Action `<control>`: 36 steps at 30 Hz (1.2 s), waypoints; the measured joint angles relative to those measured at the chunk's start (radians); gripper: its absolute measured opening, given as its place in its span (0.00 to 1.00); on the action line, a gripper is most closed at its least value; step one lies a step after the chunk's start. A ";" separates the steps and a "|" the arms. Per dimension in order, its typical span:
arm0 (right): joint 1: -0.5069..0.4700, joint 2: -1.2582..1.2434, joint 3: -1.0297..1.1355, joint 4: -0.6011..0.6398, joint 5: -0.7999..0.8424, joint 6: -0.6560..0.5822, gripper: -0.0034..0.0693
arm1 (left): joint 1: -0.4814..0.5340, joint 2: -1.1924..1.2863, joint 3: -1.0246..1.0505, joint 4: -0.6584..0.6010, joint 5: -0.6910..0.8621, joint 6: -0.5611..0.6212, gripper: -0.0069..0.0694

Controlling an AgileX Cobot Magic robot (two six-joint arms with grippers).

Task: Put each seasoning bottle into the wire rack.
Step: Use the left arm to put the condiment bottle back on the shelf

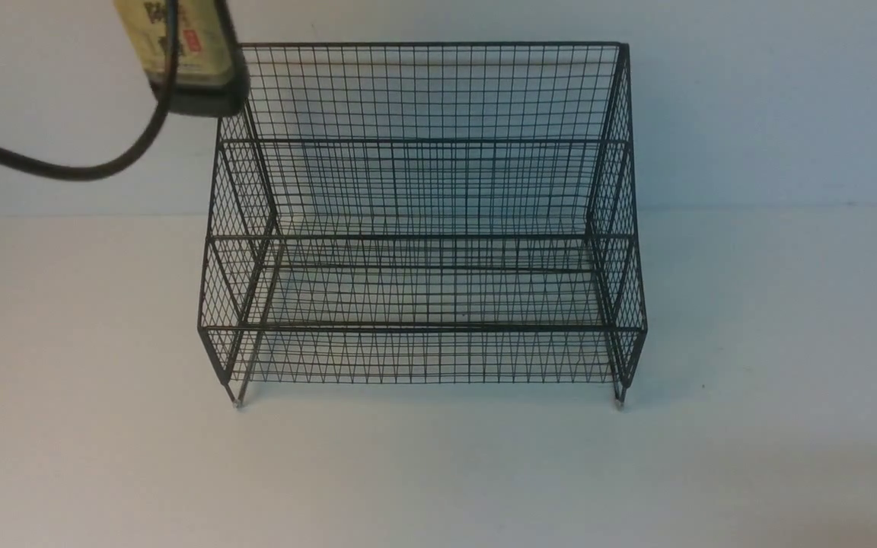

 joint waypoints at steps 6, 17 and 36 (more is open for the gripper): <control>0.000 0.000 0.000 0.000 0.000 0.000 0.03 | -0.028 0.150 -0.113 -0.019 0.006 -0.001 0.49; 0.000 0.000 0.000 0.000 0.000 0.000 0.03 | -0.029 0.331 -0.250 -0.045 0.023 0.003 0.49; 0.000 0.000 0.000 0.000 0.000 0.000 0.03 | -0.027 0.429 -0.253 -0.056 0.268 0.023 0.49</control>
